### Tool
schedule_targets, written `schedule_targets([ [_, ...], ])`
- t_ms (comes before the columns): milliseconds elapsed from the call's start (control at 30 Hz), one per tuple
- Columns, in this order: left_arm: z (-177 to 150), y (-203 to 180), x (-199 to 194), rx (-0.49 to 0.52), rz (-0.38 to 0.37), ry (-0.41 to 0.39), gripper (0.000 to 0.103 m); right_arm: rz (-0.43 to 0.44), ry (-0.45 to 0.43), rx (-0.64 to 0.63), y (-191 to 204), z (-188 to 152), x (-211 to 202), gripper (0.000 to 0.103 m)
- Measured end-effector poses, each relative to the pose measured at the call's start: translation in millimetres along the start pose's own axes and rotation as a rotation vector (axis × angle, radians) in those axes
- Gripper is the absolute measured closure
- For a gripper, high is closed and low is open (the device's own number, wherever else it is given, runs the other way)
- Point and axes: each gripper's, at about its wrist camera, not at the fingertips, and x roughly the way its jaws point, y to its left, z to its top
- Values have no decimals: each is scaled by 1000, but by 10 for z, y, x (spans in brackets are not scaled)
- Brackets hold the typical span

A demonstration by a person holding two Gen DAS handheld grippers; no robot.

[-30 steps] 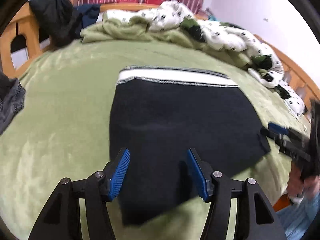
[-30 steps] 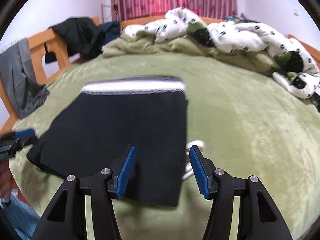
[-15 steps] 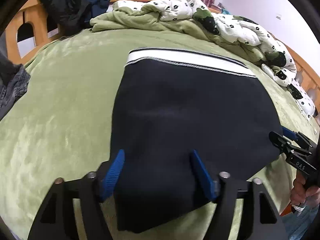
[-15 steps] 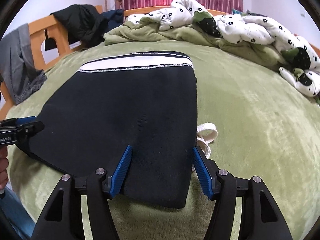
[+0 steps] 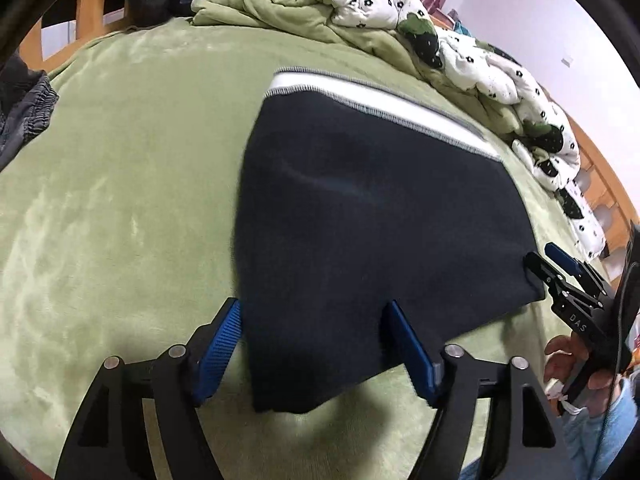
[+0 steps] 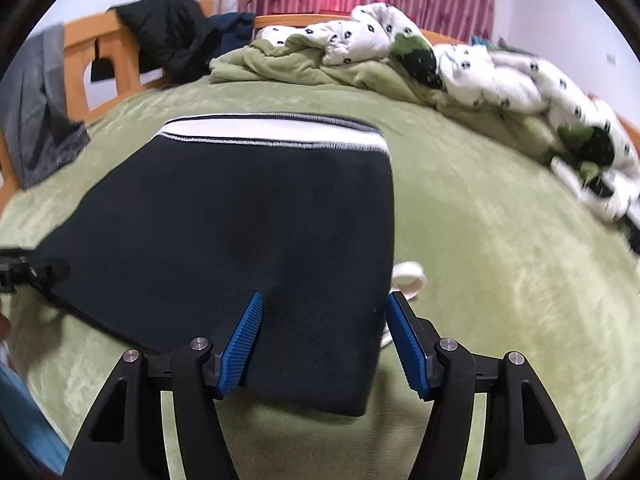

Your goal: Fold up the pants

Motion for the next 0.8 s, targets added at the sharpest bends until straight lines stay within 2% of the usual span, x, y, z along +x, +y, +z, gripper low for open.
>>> schedule_targets([
  [133,291,20,-188,-12,24,-47,34,52,-74,86,-167,277,-209,41],
  [233,673,32,-226,-47,55,-108,34,38,-124,113,-271,549,-222,40],
  [400,1139,-65,3,-71,12,-124,34,50,-96,227,-505,913,124,41],
  [500,1341,-248,193,3,24,-160,34,73,-74,284,-593,1034,404,60],
  [567,1433,-307,295,60,46,-184,34,82,-27,297,-625,1100,621,60],
  [667,1552,-269,476,64,16,-148,34,95,7,308,-652,1171,900,60],
  [767,1626,-149,679,-11,-7,-102,34,114,43,294,-659,1211,1139,60],
  [800,1621,-136,736,-20,7,-91,34,120,58,293,-660,1207,1212,60],
])
